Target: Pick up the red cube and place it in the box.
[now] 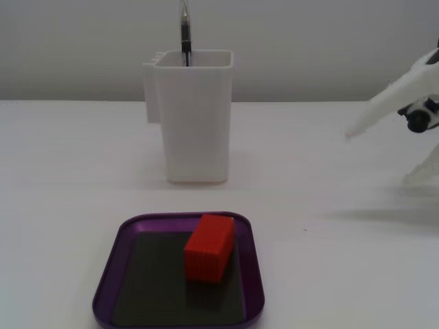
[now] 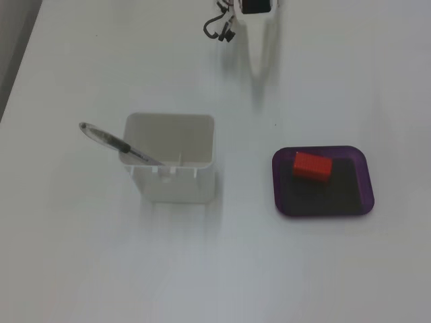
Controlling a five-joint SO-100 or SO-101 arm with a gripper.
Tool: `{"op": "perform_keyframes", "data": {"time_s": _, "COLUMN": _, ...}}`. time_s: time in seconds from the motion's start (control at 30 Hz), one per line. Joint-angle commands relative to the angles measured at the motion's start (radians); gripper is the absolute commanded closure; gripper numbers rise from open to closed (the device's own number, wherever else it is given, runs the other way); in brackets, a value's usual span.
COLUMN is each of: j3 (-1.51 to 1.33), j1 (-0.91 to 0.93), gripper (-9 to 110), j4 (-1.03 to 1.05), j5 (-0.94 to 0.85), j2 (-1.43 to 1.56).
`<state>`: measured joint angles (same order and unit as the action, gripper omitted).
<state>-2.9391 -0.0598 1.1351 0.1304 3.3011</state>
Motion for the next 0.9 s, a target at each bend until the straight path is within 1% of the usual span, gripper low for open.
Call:
{"op": "perform_keyframes", "data": {"time_s": 0.0, "j3": -0.058, "j1": 0.005, "gripper": 78, "j4": -0.012, "j5": -0.005, "j2": 0.077}}
{"op": "perform_keyframes", "data": {"time_s": 0.17, "j3": -0.121, "j1": 0.005, "gripper": 78, "j4": -0.011, "j5": -0.005, "j2": 0.13}}
{"op": "perform_keyframes", "data": {"time_s": 0.37, "j3": -0.132, "j1": -0.003, "gripper": 79, "j4": -0.011, "j5": -0.003, "j2": 0.133}}
{"op": "perform_keyframes", "data": {"time_s": 0.43, "j3": -0.133, "j1": 0.002, "gripper": 84, "j4": -0.011, "j5": -0.005, "j2": 0.133}}
{"op": "perform_keyframes", "data": {"time_s": 0.53, "j3": -0.133, "j1": -0.005, "gripper": 100, "j4": -0.011, "j5": -0.005, "j2": 0.135}}
{"op": "perform_keyframes", "data": {"time_s": 0.57, "j3": -0.135, "j1": -0.006, "gripper": 103, "j4": -0.011, "j5": -0.005, "j2": 0.135}}
{"op": "perform_keyframes", "data": {"time_s": 0.67, "j3": -0.137, "j1": -0.005, "gripper": 98, "j4": -0.012, "j5": 0.005, "j2": 0.135}}
{"op": "perform_keyframes", "data": {"time_s": 0.87, "j3": -0.138, "j1": -0.009, "gripper": 98, "j4": -0.023, "j5": -0.003, "j2": 0.135}}
